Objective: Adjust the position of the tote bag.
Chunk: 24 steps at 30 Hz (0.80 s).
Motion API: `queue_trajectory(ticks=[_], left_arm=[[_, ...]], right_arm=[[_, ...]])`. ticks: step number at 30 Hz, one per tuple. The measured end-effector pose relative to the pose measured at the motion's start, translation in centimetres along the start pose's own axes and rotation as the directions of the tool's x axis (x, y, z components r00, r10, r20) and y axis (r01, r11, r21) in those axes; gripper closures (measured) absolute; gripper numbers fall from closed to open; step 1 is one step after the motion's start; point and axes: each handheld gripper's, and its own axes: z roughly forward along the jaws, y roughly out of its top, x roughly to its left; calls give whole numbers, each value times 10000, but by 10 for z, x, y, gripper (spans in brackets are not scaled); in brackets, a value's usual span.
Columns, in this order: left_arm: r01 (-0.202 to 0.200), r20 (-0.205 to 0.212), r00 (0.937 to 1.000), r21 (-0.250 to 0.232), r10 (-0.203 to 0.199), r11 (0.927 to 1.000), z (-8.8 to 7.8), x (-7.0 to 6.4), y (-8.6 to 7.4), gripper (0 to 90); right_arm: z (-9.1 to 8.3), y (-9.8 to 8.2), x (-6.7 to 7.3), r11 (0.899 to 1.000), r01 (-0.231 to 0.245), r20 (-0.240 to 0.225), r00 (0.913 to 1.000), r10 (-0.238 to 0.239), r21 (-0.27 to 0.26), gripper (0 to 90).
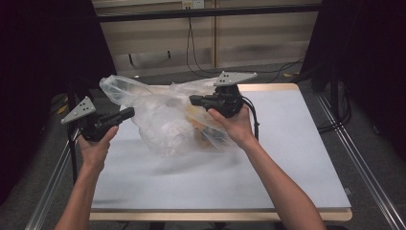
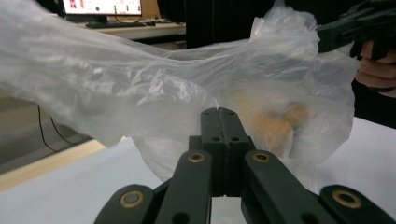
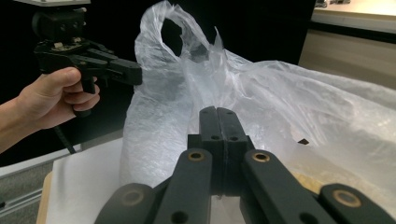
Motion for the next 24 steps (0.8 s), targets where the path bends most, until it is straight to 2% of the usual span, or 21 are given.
queue_trajectory(ticks=[8,10,13,14,19,20,21,24], left_arm=[[-290,4,9996,-249,290,9993,3,-7,20,900],[-426,77,9991,-125,427,9990,3,-8,24,900],[-483,77,9988,-211,485,9986,5,-10,32,900],[-610,105,9981,-173,612,9980,6,-10,35,900],[-950,168,9953,-215,954,9952,15,-16,50,900],[-906,95,9958,-272,909,9955,16,-18,52,900],[-977,234,9949,-245,983,9949,17,-17,55,900],[-967,247,9949,-274,973,9949,23,-19,62,900]], right_arm=[[-24,14,-7,9990,29,331,9995,-14,-454,900],[-31,18,-10,9987,45,455,9990,-22,-505,900],[-40,22,-13,9981,104,673,9977,-63,-605,900],[-44,24,-15,9978,153,764,9970,-104,-648,900],[-60,33,-19,9965,230,1021,9947,-147,-804,900],[-63,34,-19,9963,233,1097,9939,-141,-833,900],[-65,35,-20,9960,271,1163,9931,-171,-856,900],[-75,37,-23,9953,316,1303,9913,-196,-912,900]])
